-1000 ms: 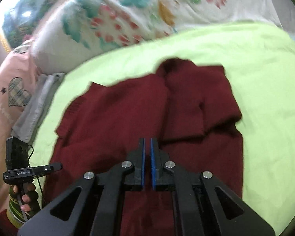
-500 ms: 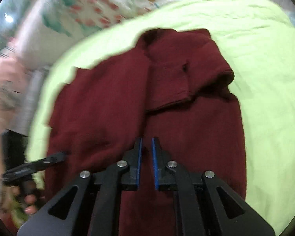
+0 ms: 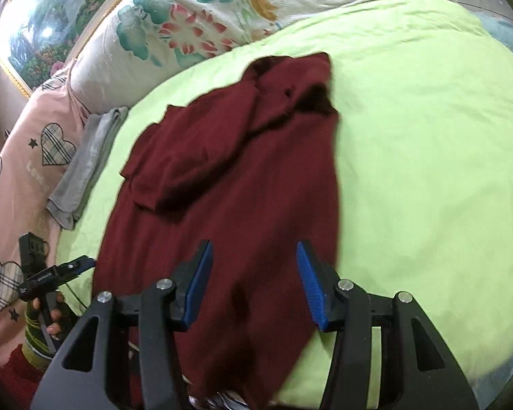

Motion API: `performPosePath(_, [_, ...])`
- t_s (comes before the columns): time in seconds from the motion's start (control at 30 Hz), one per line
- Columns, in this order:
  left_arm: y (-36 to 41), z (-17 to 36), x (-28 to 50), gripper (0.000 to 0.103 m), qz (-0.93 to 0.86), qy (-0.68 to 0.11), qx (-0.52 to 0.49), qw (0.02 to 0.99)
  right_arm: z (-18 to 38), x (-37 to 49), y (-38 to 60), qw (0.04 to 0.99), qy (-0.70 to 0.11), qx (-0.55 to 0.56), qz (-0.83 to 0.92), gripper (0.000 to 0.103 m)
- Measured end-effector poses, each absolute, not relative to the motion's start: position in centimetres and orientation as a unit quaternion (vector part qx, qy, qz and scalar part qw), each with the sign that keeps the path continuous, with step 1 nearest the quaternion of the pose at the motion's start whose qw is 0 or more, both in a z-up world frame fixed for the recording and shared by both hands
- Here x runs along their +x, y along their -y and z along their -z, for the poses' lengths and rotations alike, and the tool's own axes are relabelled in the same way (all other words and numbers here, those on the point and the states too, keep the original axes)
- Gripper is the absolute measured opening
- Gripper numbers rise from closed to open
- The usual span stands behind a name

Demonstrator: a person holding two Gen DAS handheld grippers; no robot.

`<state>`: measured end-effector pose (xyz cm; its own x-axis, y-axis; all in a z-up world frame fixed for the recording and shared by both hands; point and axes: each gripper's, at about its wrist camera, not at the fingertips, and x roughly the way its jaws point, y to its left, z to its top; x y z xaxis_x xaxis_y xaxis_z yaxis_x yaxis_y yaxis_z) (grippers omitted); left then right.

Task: Fold large clothes
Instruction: 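Grasp the folded sweater edge with the right tool and lift it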

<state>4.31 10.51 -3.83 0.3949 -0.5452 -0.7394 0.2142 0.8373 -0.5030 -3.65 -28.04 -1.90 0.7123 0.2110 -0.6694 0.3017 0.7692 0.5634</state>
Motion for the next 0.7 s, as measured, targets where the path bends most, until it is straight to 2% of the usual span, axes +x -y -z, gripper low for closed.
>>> performPosePath(0.13, [-12.2,4.2,2.2,0.065,0.228,-0.493,-0.168,0.822,3.2,-6.4,28.0,0.851,-0.386,0.356,0.029,0.052])
performPosePath(0.23, [-12.6,5.6,1.8,0.065,0.255,-0.513,-0.195,0.796,5.1,-7.1,27.7,0.832,-0.395,0.39,-0.016,0.052])
performPosePath(0.4, [-12.3,6.7,1.6,0.065,0.292,-0.521,-0.236,0.767,7.1,-6.9,27.9,0.804,-0.348,0.472,-0.101,0.049])
performPosePath(0.43, [-12.5,6.8,1.7,0.065,0.296,-0.521,-0.244,0.763,7.5,-6.9,28.1,0.795,-0.34,0.489,-0.112,0.03])
performPosePath(0.47, [-12.7,6.9,1.7,0.065,0.299,-0.521,-0.252,0.759,7.9,-7.0,28.1,0.791,-0.343,0.494,-0.115,0.003])
performPosePath(0.7, [-14.0,7.5,1.5,0.065,0.313,-0.518,-0.294,0.74,6.5,-10.9,30.3,0.808,-0.282,0.506,-0.11,0.004])
